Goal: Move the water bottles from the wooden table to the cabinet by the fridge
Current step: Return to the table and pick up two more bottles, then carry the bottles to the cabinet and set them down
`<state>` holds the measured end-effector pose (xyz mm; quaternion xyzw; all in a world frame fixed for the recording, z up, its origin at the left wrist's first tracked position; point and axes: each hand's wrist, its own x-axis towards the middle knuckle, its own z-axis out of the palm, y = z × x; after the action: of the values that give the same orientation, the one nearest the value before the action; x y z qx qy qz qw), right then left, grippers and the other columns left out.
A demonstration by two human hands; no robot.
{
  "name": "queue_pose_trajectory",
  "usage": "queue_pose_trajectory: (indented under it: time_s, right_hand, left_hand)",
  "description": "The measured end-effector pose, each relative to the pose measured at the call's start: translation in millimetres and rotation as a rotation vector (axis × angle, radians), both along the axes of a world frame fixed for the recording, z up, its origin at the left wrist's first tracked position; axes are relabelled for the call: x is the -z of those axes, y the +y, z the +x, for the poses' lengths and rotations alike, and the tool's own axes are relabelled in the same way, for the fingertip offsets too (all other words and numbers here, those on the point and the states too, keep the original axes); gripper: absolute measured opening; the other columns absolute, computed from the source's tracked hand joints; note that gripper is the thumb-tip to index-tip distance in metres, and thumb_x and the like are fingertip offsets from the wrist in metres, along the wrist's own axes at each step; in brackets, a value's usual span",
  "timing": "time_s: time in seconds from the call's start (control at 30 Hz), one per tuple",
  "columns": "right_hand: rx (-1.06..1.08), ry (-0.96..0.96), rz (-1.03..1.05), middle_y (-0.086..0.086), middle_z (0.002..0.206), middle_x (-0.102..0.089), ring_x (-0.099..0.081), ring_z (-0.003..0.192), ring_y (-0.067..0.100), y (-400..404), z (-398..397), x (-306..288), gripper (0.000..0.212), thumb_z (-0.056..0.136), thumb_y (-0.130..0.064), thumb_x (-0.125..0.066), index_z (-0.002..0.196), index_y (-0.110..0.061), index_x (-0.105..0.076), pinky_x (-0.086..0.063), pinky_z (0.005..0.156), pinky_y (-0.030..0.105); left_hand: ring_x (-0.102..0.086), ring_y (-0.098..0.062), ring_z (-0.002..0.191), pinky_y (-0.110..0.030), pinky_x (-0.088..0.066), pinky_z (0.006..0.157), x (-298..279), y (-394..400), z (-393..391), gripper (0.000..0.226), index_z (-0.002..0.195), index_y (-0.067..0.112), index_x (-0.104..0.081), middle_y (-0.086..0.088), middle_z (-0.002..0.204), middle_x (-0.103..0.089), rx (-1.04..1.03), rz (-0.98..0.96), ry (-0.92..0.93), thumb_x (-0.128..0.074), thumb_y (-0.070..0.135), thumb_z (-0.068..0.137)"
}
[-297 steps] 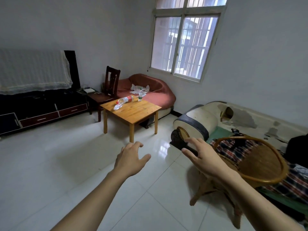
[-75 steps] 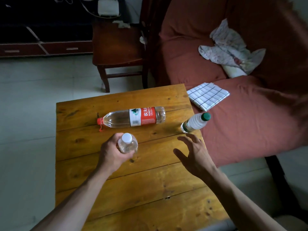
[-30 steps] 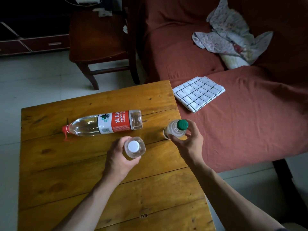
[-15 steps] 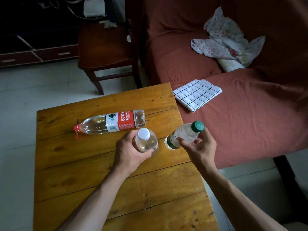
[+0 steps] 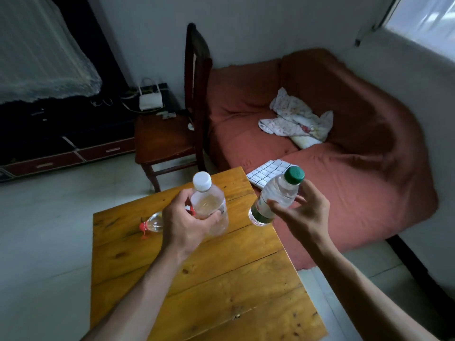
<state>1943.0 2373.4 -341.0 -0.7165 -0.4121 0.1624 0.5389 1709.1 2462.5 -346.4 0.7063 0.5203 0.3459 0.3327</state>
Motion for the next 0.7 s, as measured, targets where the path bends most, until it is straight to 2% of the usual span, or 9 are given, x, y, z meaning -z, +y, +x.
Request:
queue_pose_trajectory:
  time_s: [0.1, 0.2, 0.27, 0.33, 0.4, 0.53, 0.6, 0.7]
  right_hand:
    - [0.013, -0.034, 0.041, -0.011, 0.1, -0.071, -0.069, 0.093, 0.006, -16, -18, -46, 0.051, 0.062, -0.018, -0.092, 0.107, -0.016, -0.067, -0.058, 0.089, 0.033]
    - [0.049, -0.043, 0.094, -0.009, 0.096, -0.071, -0.069, 0.088, 0.004, -32, -36, -89, 0.05, 0.062, -0.016, -0.093, 0.102, -0.02, -0.064, -0.059, 0.082, 0.027]
    - [0.08, -0.044, 0.123, -0.006, 0.095, -0.072, -0.07, 0.087, 0.007, -42, -48, -112, 0.049, 0.061, -0.017, -0.094, 0.1, -0.023, -0.063, -0.06, 0.081, 0.032]
    - [0.092, -0.052, 0.13, -0.006, 0.097, -0.072, -0.071, 0.09, 0.011, -51, -58, -131, 0.051, 0.06, -0.023, -0.094, 0.101, -0.026, -0.064, -0.06, 0.083, 0.04]
    - [0.093, -0.062, 0.144, -0.007, 0.097, -0.073, -0.072, 0.09, 0.011, -58, -67, -148, 0.053, 0.059, -0.023, -0.094, 0.103, -0.025, -0.065, -0.06, 0.083, 0.043]
    - [0.036, -0.088, 0.166, -0.006, 0.095, -0.073, -0.072, 0.086, 0.008, -72, -86, -175, 0.053, 0.059, -0.018, -0.095, 0.103, -0.02, -0.066, -0.061, 0.078, 0.036]
    - [-0.002, -0.096, 0.168, -0.007, 0.095, -0.073, -0.072, 0.085, 0.008, -76, -93, -183, 0.051, 0.059, -0.017, -0.095, 0.101, -0.021, -0.066, -0.061, 0.075, 0.03]
    - [-0.038, -0.119, 0.163, -0.009, 0.093, -0.073, -0.071, 0.086, 0.007, -80, -99, -189, 0.05, 0.058, -0.019, -0.095, 0.098, -0.024, -0.066, -0.062, 0.075, 0.034]
  left_hand:
    - [-0.06, 0.003, 0.087, -0.007, -0.045, 0.064, -41, -9, -13, 0.059, 0.11, 0.025, -0.063, 0.014, 0.096, -0.066, 0.009, 0.051, -0.069, -0.09, 0.043, 0.061]
    - [-0.06, 0.0, 0.093, -0.018, -0.05, 0.073, -82, -20, -26, 0.059, 0.112, 0.027, -0.061, 0.014, 0.1, -0.067, 0.065, 0.087, -0.108, -0.088, 0.046, 0.063]
    - [-0.06, -0.001, 0.093, -0.018, -0.049, 0.073, -106, -28, -36, 0.059, 0.112, 0.026, -0.061, 0.013, 0.101, -0.067, 0.12, 0.106, -0.116, -0.088, 0.045, 0.063]
    - [-0.063, -0.004, 0.091, -0.026, -0.054, 0.075, -125, -35, -46, 0.065, 0.115, 0.025, -0.061, 0.011, 0.101, -0.068, 0.152, 0.131, -0.128, -0.084, 0.053, 0.061]
    - [-0.065, -0.008, 0.087, -0.033, -0.058, 0.072, -140, -43, -56, 0.062, 0.114, 0.024, -0.061, 0.009, 0.098, -0.069, 0.153, 0.144, -0.157, -0.084, 0.05, 0.062]
    - [-0.065, -0.006, 0.076, -0.018, -0.054, 0.058, -162, -59, -75, 0.054, 0.108, 0.018, -0.059, 0.003, 0.092, -0.067, 0.101, 0.211, -0.194, -0.089, 0.035, 0.067]
    - [-0.066, -0.01, 0.078, -0.023, -0.055, 0.06, -167, -67, -83, 0.057, 0.109, 0.017, -0.057, 0.002, 0.094, -0.067, 0.079, 0.228, -0.203, -0.088, 0.037, 0.066]
    - [-0.067, -0.012, 0.078, -0.029, -0.058, 0.06, -174, -76, -93, 0.06, 0.11, 0.017, -0.056, 0.001, 0.095, -0.067, 0.058, 0.226, -0.208, -0.088, 0.04, 0.064]
